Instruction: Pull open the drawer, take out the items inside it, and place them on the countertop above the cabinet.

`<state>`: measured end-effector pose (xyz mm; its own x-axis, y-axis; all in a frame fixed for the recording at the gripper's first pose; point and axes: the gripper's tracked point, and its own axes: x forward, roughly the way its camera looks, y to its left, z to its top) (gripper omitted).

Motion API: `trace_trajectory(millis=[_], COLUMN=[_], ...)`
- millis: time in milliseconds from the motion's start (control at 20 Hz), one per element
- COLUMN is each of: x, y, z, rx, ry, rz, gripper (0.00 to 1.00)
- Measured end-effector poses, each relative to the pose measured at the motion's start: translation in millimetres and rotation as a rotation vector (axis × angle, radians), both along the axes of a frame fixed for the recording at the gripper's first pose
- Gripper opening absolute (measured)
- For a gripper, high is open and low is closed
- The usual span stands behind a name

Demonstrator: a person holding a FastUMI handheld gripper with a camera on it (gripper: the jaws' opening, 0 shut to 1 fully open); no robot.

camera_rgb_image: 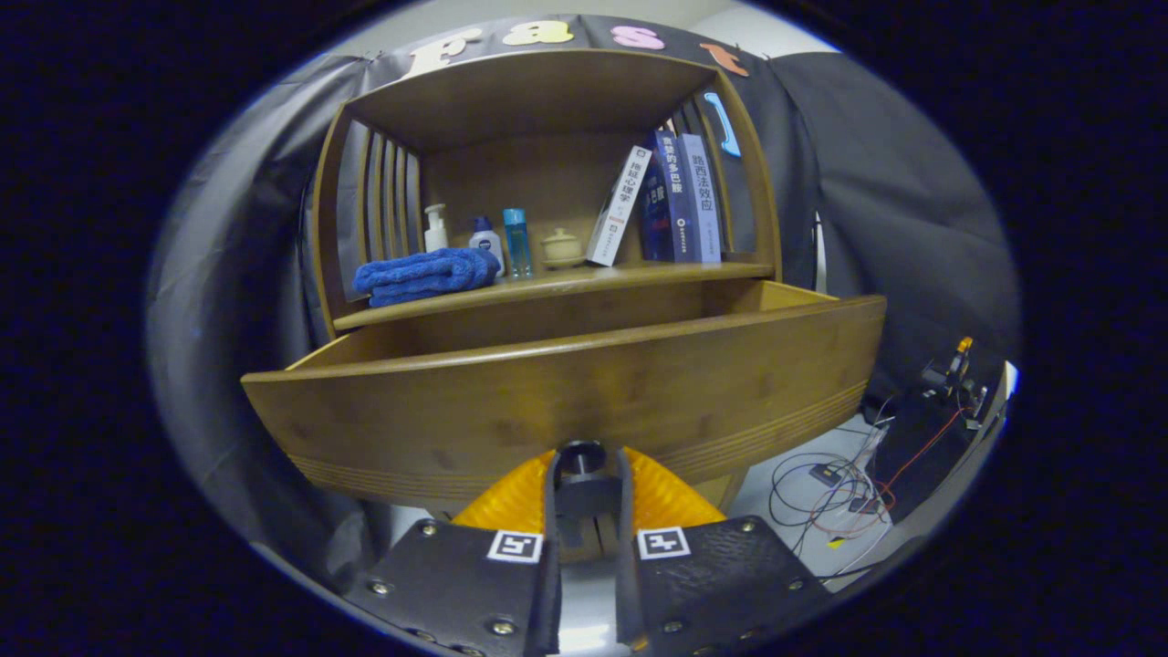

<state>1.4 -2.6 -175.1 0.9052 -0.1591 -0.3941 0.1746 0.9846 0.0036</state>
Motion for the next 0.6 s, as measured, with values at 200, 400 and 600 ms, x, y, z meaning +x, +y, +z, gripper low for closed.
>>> trace_trajectory(millis=[200, 400, 600], x=[-17.1, -25.8, -26.0], y=[0.6, 1.9, 2.3], z=[1.0, 0.3, 1.5], rx=[0.015, 0.014, 0.034], ry=[-0.005, 0.000, -0.013], rz=[-0.026, -0.047, -0.033], gripper=[0.24, 0.24, 0.24])
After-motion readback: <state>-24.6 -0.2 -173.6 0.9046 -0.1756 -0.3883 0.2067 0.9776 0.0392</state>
